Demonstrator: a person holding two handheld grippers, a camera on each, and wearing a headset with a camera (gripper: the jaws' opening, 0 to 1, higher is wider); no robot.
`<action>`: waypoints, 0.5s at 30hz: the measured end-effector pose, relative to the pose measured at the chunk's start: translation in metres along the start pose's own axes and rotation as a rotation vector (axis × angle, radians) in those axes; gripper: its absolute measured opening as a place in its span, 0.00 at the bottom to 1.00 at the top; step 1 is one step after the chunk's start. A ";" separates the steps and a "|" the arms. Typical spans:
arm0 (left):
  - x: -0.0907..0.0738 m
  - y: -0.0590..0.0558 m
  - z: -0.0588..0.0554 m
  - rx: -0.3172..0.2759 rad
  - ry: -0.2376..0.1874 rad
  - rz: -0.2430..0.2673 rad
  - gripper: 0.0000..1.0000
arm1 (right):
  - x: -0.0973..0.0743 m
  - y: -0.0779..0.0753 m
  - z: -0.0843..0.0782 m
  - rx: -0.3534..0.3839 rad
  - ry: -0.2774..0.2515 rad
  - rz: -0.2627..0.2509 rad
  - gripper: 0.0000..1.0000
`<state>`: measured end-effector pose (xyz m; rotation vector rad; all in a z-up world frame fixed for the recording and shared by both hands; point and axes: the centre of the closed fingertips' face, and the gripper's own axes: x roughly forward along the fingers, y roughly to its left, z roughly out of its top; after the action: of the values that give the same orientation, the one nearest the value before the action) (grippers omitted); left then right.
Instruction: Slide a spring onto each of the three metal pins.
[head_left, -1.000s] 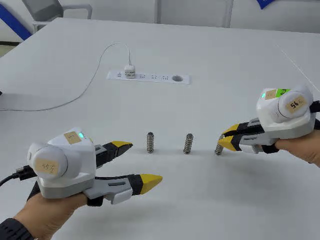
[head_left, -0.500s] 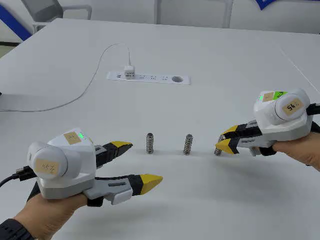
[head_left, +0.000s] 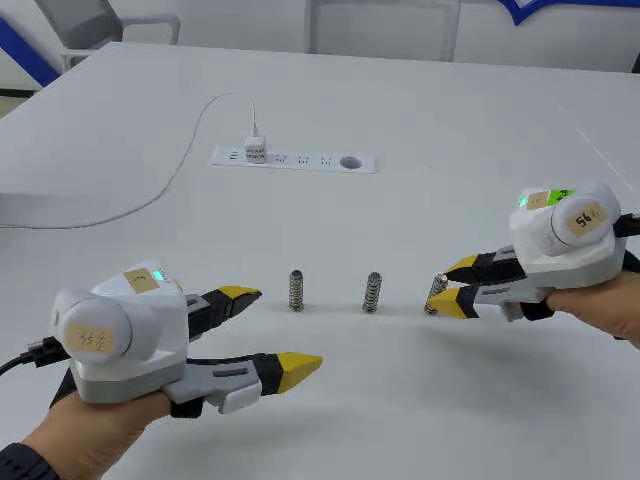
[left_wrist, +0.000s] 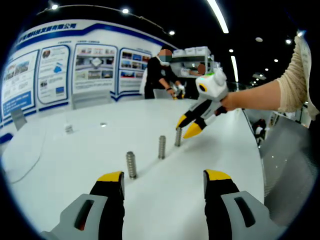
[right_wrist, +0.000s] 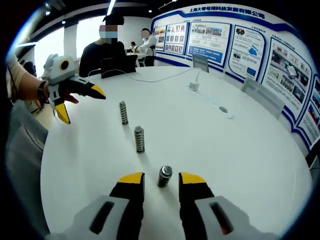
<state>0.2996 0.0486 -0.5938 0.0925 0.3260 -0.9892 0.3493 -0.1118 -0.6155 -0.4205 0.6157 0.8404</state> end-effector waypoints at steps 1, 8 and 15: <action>0.000 0.000 0.000 0.001 0.001 0.000 0.65 | -0.001 0.001 0.000 0.004 -0.003 0.002 0.29; 0.000 0.001 0.000 -0.002 0.002 0.001 0.65 | -0.005 0.002 -0.002 0.010 -0.015 -0.004 0.37; 0.000 0.002 0.000 -0.003 0.000 0.004 0.66 | -0.012 0.003 -0.003 0.021 -0.039 -0.009 0.45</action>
<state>0.3015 0.0496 -0.5942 0.0903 0.3276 -0.9849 0.3400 -0.1182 -0.6103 -0.3869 0.5854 0.8314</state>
